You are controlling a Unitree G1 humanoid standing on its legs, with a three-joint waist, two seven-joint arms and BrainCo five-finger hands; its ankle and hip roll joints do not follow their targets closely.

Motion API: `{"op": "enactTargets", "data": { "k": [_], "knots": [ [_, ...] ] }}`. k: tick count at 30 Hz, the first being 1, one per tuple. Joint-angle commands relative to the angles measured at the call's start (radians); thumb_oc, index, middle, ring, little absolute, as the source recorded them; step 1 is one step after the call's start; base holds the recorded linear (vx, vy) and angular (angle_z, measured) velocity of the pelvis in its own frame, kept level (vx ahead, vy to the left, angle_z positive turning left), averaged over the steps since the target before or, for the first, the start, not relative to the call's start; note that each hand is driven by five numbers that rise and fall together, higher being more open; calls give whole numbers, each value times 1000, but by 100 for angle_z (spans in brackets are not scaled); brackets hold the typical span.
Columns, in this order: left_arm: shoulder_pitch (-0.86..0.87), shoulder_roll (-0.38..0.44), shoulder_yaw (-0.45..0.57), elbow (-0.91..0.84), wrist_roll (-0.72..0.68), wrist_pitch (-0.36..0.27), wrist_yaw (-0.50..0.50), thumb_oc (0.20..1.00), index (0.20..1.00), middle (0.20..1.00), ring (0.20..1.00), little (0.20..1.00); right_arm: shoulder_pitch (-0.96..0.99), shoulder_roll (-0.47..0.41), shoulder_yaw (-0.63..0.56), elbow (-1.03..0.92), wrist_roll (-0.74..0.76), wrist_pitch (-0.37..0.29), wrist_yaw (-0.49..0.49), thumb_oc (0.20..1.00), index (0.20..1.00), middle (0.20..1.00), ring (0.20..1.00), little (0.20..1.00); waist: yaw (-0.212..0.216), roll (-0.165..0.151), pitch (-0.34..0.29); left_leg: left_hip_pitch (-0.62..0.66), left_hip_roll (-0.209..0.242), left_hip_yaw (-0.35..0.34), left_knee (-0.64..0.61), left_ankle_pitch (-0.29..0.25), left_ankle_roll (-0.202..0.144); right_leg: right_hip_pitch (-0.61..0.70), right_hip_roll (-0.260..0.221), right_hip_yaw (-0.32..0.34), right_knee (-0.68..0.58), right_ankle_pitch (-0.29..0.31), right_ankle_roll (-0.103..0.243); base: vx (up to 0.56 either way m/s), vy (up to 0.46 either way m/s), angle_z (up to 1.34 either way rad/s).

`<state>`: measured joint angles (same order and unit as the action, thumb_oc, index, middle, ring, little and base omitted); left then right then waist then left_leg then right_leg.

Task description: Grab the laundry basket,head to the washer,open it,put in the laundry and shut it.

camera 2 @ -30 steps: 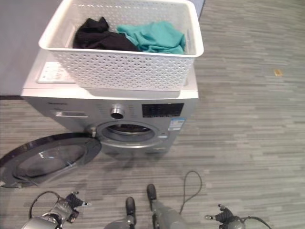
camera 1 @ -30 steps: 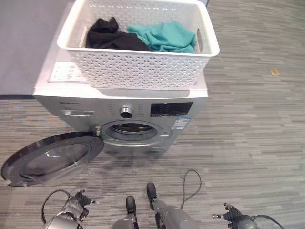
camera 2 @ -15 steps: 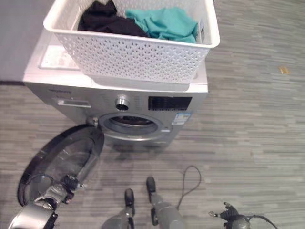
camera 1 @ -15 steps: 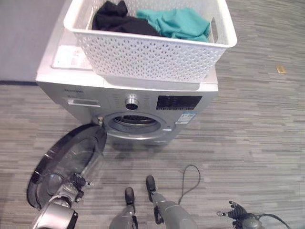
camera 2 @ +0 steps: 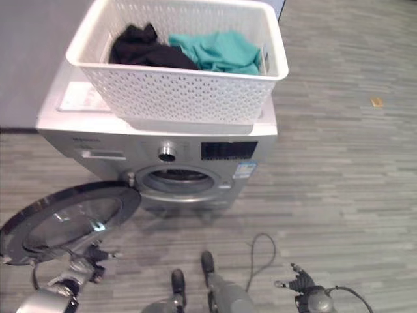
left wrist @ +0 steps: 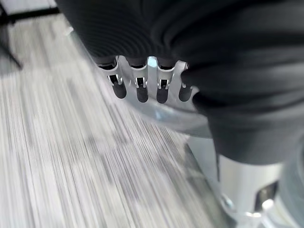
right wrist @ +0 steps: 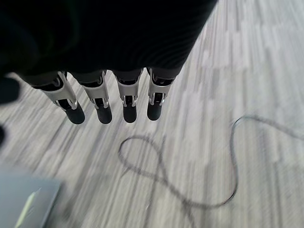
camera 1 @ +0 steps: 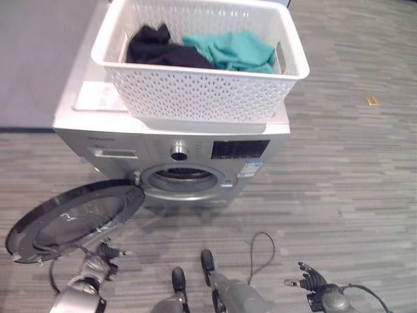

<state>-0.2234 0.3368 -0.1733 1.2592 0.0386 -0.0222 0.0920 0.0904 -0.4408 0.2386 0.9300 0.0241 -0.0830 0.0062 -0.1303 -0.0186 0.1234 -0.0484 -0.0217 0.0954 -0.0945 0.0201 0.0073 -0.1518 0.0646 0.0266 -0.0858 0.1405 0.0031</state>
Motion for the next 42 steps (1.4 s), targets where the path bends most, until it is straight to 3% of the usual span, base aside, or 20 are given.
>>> {"op": "enactTargets", "data": {
  "k": [1, 6, 9, 16, 18, 19, 25, 26, 27, 30, 32, 34, 35, 39, 41, 42],
  "knots": [
    [-28, 43, -15, 70, -20, -27, -14, 1000, 1000, 1000, 1000, 1000, 49, 10, -30, 4, 23, 3, 1, 1000, 1000, 1000, 1000, 1000, -18, -42, -53, -40, 28, -13, 7, -20, -60, 36, -93, 44, 4, -85, 122, 76, -46, 12],
    [77, -27, -62, 91, 62, -25, -46, 1000, 1000, 1000, 1000, 1000, 35, 48, -61, 80, 70, 18, -7, 1000, 1000, 1000, 1000, 1000, -24, -21, -85, 21, 26, -16, 7, -36, -54, 82, -81, 43, 42, -120, 108, 77, -41, 5],
    [140, -48, -46, 126, 102, -21, -57, 1000, 1000, 1000, 1000, 1000, 52, 67, -174, 92, 275, -5, 2, 1000, 1000, 1000, 1000, 1000, -24, -19, -109, 61, 22, -10, 7, -49, -49, 122, -82, 45, 33, -126, 106, 96, -29, 2],
    [229, -79, -1, 181, 143, -12, -74, 1000, 1000, 1000, 1000, 1000, 67, -50, -329, 24, 346, -28, -5, 1000, 1000, 1000, 1000, 1000, -31, -22, -137, 88, 19, 5, 7, -62, -43, 144, -81, 55, 25, -130, 110, 60, -9, -4],
    [246, -83, 18, 175, 142, -14, -80, 1000, 1000, 1000, 1000, 1000, 98, -150, -437, -104, 332, -39, -27, 1000, 1000, 1000, 1000, 1000, -37, -25, -147, 92, 20, 9, 7, -68, -41, 149, -80, 57, 17, -128, 113, 58, 4, -3],
    [246, -84, 16, 175, 142, -14, -80, 1000, 1000, 1000, 1000, 1000, 102, -151, -441, -109, 331, -37, -27, 1000, 1000, 1000, 1000, 1000, -35, -23, -146, 93, 20, 9, 7, -69, -40, 150, -80, 57, 16, -128, 113, 43, 13, -5],
    [248, -85, 12, 119, 132, -25, -111, 1000, 1000, 1000, 1000, 1000, 109, -423, -612, -413, 164, -48, -45, 1000, 1000, 1000, 1000, 1000, -35, -35, -153, 88, 22, 7, 7, -79, -38, 145, -82, 55, 9, -126, 123, 15, 17, -3],
    [245, -80, 10, 103, 128, -27, -117, 1000, 1000, 1000, 1000, 1000, 105, -512, -656, -465, 101, -46, -42, 1000, 1000, 1000, 1000, 1000, -29, -43, -152, 84, 22, 5, 7, -80, -37, 143, -83, 53, 6, -126, 125, 5, 25, -6],
    [245, -82, 10, 103, 128, -27, -117, 1000, 1000, 1000, 1000, 1000, 105, -514, -657, -464, 101, -47, -42, 1000, 1000, 1000, 1000, 1000, -29, -41, -152, 84, 22, 5, 7, -81, -37, 143, -83, 53, 6, -126, 125, -8, 17, -6],
    [248, -81, -22, 64, 129, -25, -128, 1000, 1000, 1000, 1000, 1000, 57, -665, -668, -530, 44, -50, -12, 1000, 1000, 1000, 1000, 1000, -17, -53, -144, 75, 25, 5, 7, -80, -37, 135, -81, 51, 3, -121, 128, -14, 7, -3],
    [244, -79, -45, 56, 104, -29, -134, 1000, 1000, 1000, 1000, 1000, -34, -749, -634, -547, 51, -70, -7, 1000, 1000, 1000, 1000, 1000, 0, -70, -136, 63, 29, 4, 7, -76, -38, 126, -81, 47, 1, -118, 130, -35, 13, 2],
    [241, -79, -45, 56, 97, -28, -134, 1000, 1000, 1000, 1000, 1000, -91, -765, -588, -537, 50, -75, -16, 1000, 1000, 1000, 1000, 1000, 0, -75, -132, 58, 31, 4, 7, -74, -39, 120, -80, 46, 1, -116, 131, -46, -1, -6],
    [237, -70, -75, 50, 75, -31, -134, 1000, 1000, 1000, 1000, 1000, -237, -853, -483, -549, 59, -88, 16, 1000, 1000, 1000, 1000, 1000, 30, -100, -116, 39, 35, -3, 7, -66, -41, 102, -78, 41, 1, -109, 131, -87, -21, -4],
    [233, -49, -88, 57, 39, -35, -133, 1000, 1000, 1000, 1000, 1000, -591, -970, -210, -520, 161, -113, 50, 1000, 1000, 1000, 1000, 1000, 60, -140, -84, 0, 42, -13, 7, -47, -48, 70, -76, 30, 0, -95, 133, -84, -8, -4],
    [233, -19, -101, 60, 14, -40, -132, 1000, 1000, 1000, 1000, 1000, -850, -1024, 12, -481, 188, -116, 68, 1000, 1000, 1000, 1000, 1000, 88, -166, -64, -28, 44, -21, 7, -33, -54, 51, -76, 19, -1, -87, 133, -64, 7, 8],
    [235, -25, -93, 60, 13, -40, -132, 1000, 1000, 1000, 1000, 1000, -906, -1020, 68, -469, 190, -117, 68, 1000, 1000, 1000, 1000, 1000, 80, -160, -66, -28, 44, -20, 7, -33, -54, 51, -76, 20, -1, -86, 133, -35, 12, 6]
  ]
}}
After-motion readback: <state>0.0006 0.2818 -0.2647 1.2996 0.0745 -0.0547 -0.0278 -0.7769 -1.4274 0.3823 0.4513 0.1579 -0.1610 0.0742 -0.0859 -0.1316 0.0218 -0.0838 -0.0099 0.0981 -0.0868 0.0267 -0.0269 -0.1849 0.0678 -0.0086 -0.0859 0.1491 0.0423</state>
